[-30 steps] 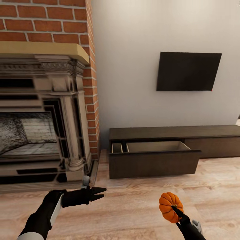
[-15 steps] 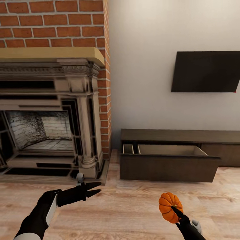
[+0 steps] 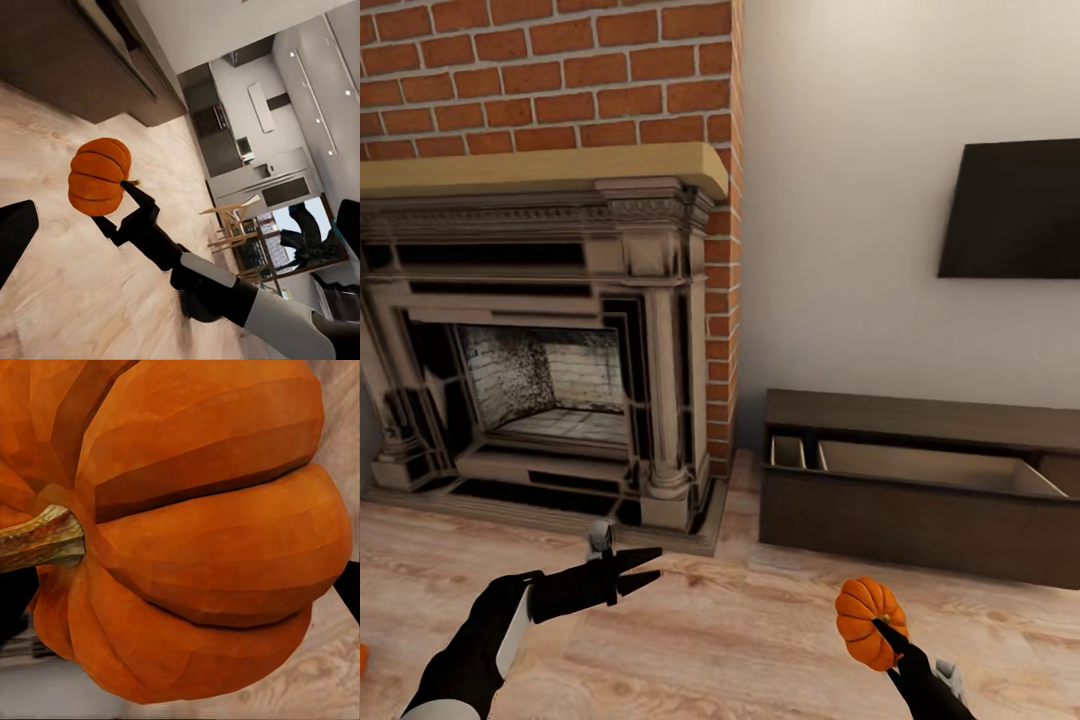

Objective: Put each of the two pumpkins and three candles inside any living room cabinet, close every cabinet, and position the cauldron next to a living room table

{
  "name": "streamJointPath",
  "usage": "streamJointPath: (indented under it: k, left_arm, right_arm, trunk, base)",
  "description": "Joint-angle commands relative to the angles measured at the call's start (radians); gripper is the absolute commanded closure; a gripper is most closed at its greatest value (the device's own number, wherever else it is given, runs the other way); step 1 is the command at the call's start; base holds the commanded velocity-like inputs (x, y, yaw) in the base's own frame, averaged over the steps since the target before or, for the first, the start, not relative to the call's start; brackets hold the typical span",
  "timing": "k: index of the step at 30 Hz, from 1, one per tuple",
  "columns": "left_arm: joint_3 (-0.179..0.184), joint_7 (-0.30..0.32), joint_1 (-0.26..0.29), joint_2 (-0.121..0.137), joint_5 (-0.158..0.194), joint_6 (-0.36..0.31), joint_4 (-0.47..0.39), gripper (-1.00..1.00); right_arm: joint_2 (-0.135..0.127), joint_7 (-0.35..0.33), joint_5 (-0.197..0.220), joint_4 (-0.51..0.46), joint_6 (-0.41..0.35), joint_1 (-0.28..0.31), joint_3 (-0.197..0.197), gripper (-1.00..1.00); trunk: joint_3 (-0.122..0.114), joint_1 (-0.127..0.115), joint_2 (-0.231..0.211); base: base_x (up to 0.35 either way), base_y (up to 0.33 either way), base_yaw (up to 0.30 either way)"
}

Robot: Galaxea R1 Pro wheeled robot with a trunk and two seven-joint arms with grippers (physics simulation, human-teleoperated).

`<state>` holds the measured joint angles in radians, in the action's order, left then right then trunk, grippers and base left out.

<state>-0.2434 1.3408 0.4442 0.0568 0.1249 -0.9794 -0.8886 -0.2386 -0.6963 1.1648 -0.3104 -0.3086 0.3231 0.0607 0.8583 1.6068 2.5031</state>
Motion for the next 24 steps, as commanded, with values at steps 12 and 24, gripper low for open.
streamJointPath:
  k: [12,24]
  left_arm:
    - [-0.002,0.001,0.001,0.0,0.003,-0.006,0.018,-1.0]
    - [-0.002,0.001,0.001,0.0,0.003,-0.005,0.02,-1.0]
  right_arm:
    - [0.001,0.003,0.007,-0.001,-0.013,0.001,0.005,1.0]
    - [-0.002,0.006,0.007,-0.002,-0.024,0.001,0.003,1.0]
  trunk:
    - [0.001,0.0,0.0]
    - [0.001,0.0,0.0]
  base:
    - [0.122,0.228,0.291]
    - [0.003,0.287,0.291]
